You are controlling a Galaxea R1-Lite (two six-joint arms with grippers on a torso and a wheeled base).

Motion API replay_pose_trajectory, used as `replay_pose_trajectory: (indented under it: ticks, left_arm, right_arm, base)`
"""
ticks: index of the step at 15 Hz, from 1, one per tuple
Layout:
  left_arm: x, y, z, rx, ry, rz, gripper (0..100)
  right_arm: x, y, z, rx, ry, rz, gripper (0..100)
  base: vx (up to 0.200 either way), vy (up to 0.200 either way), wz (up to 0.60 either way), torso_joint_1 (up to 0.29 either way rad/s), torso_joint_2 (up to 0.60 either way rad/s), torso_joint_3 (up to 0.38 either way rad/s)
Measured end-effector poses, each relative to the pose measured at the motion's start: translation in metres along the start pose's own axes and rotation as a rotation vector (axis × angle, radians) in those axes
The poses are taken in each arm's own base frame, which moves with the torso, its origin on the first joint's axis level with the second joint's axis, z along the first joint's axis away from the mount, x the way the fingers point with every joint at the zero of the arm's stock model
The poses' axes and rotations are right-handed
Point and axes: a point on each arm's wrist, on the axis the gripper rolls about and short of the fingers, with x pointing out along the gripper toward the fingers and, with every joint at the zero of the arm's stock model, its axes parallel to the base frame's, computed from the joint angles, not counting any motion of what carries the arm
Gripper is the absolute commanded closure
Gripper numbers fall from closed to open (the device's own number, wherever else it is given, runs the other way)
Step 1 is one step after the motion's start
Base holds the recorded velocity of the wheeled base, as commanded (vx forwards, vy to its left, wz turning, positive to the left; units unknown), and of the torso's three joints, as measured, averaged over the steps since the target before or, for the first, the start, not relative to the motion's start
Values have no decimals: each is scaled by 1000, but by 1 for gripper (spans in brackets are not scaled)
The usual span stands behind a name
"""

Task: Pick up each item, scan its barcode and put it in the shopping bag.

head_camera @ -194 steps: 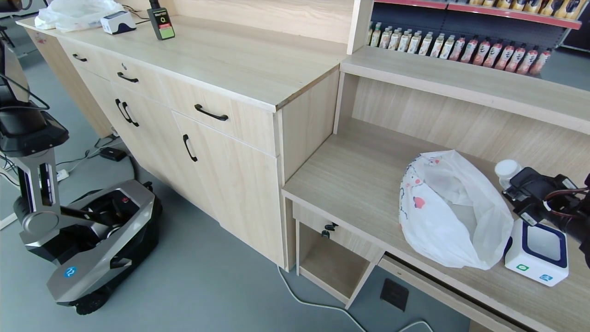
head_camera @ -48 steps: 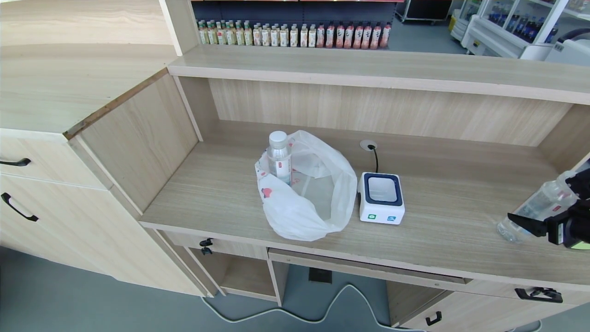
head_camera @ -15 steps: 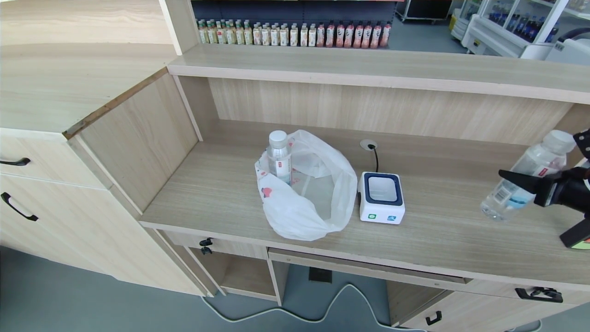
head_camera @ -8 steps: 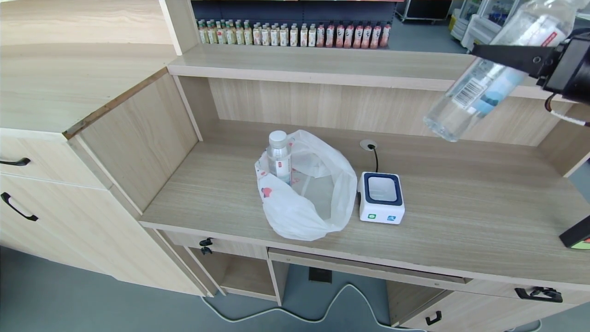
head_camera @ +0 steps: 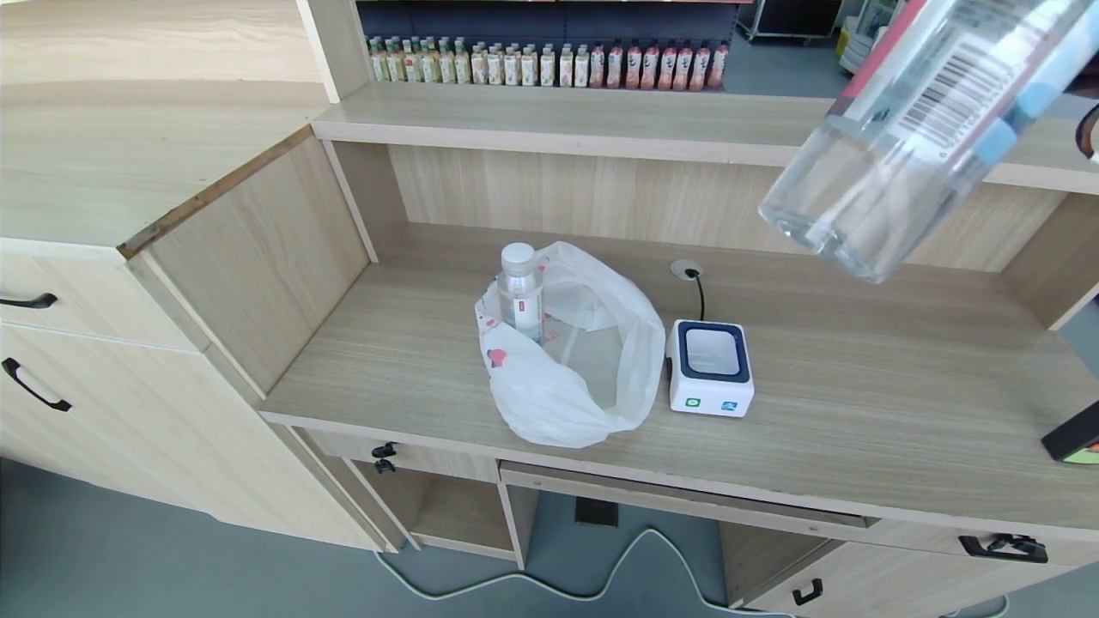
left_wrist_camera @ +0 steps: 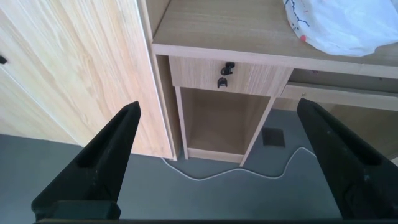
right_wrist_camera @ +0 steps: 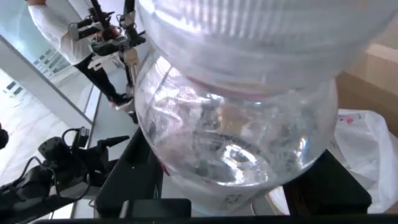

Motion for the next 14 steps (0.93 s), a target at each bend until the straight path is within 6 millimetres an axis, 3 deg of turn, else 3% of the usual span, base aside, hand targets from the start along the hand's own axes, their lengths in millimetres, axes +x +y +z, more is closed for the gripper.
replay_pose_trajectory:
  ticks: [6,14]
  left_arm:
    - [0,0,0,0,0,0,0]
    - [0,0,0,0,0,0,0]
  right_arm:
    - [-5,30,4,-3,5,123,100]
    - [-19,42,0,-6,63,138,100]
  base:
    - [0,0,0,0,0,0]
    - [0,0,0,0,0,0]
